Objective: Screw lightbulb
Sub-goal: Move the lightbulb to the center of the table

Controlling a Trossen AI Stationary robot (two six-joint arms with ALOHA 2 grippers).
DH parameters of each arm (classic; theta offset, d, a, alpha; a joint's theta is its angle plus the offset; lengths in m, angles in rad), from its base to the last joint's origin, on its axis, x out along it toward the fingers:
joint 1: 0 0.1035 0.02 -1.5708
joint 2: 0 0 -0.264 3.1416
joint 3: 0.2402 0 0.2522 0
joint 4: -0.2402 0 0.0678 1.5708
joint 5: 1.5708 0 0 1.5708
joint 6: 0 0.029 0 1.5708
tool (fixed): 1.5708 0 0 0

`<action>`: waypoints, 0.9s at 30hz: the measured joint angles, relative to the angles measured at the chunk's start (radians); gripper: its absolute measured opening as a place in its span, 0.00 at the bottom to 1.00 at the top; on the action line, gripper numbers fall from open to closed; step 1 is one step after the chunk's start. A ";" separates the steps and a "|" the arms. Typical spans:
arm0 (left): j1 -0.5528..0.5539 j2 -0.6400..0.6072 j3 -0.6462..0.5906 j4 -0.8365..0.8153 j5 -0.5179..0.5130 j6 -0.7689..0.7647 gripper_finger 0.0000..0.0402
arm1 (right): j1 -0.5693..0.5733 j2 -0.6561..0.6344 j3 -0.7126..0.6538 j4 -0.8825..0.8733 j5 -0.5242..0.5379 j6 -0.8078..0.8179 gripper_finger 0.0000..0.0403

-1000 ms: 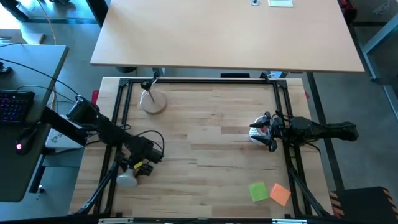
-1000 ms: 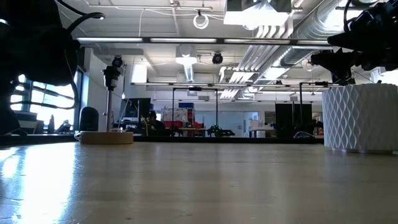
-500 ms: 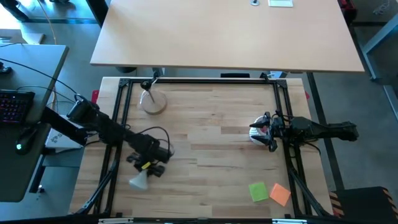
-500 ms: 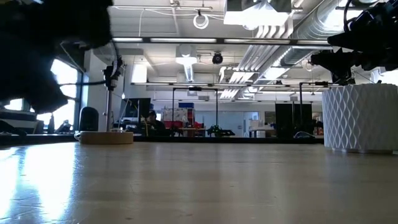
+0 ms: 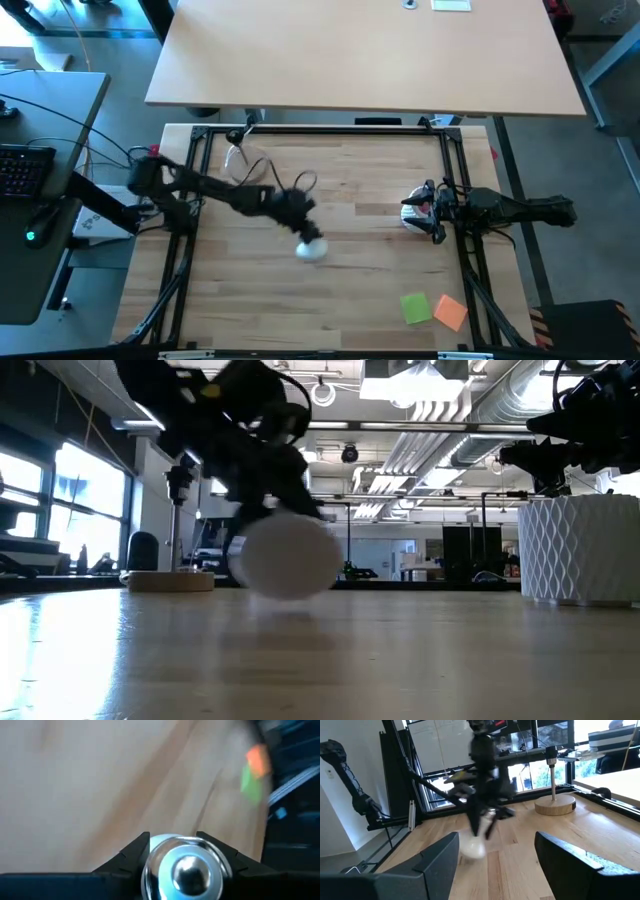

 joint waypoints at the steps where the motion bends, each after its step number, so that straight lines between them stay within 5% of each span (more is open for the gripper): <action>1: 0.023 0.026 0.000 0.090 0.009 0.050 0.33 | 0.000 0.000 0.000 0.000 0.000 0.000 0.64; 6: 0.082 0.167 0.000 0.510 0.070 0.224 0.33 | 0.000 0.000 0.000 0.000 0.000 0.000 0.64; 15: 0.149 0.353 0.000 0.987 0.040 0.406 0.33 | 0.000 0.000 0.000 0.000 0.000 0.000 0.64; 27: 0.202 0.420 0.000 1.021 -0.138 0.965 0.34 | 0.000 0.000 0.000 0.000 0.000 0.000 0.64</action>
